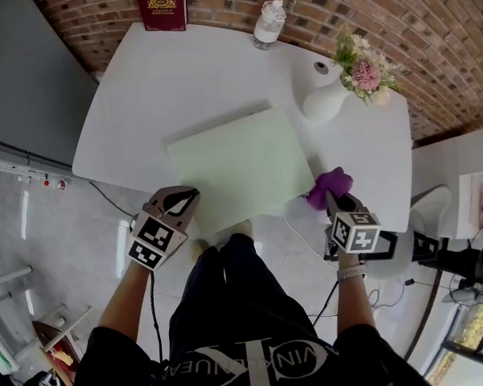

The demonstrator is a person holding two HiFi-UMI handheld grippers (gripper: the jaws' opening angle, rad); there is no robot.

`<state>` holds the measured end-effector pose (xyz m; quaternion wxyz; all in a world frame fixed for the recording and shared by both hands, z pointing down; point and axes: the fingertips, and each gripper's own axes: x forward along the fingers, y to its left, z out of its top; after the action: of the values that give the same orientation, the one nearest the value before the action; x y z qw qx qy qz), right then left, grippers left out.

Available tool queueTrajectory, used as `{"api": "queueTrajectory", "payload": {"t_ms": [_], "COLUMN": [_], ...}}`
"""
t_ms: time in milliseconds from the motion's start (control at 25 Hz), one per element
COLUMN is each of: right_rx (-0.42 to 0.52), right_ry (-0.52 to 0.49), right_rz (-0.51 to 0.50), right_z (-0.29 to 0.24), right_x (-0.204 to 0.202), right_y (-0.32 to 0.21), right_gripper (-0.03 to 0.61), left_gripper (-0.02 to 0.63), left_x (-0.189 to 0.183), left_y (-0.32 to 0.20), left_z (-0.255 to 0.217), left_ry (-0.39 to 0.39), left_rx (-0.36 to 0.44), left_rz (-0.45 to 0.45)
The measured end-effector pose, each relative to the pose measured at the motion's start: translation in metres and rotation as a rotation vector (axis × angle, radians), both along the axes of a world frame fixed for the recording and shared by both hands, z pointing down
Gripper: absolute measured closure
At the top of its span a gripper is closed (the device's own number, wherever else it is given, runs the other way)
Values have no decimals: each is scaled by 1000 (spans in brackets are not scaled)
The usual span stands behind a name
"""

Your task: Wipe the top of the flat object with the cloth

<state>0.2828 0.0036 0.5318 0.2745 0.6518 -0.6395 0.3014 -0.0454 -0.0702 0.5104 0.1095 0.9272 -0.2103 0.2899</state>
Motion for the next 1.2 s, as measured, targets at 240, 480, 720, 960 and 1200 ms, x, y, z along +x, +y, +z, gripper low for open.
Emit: {"api": "queueTrajectory", "payload": {"t_ms": [240, 480, 720, 960, 1200], "right_rx": [36, 19, -18, -66, -114], "right_ry": [-204, -312, -224, -212, -240], "right_rz": [167, 86, -140, -316, -498], "right_z": [15, 33, 35, 31, 28], "right_x": [-36, -96, -171, -224, -288], "right_y": [11, 1, 0, 17, 41], "right_gripper": [517, 517, 517, 517, 517], "left_gripper": [600, 601, 601, 601, 601], "left_x": [45, 52, 57, 58, 57], "left_y": [23, 23, 20, 20, 20], "left_z": [18, 31, 33, 32, 32], "left_ry": [-180, -262, -302, -283, -284], "left_rx": [23, -49, -32, -37, -31], "left_rz": [255, 336, 388, 388, 369]}}
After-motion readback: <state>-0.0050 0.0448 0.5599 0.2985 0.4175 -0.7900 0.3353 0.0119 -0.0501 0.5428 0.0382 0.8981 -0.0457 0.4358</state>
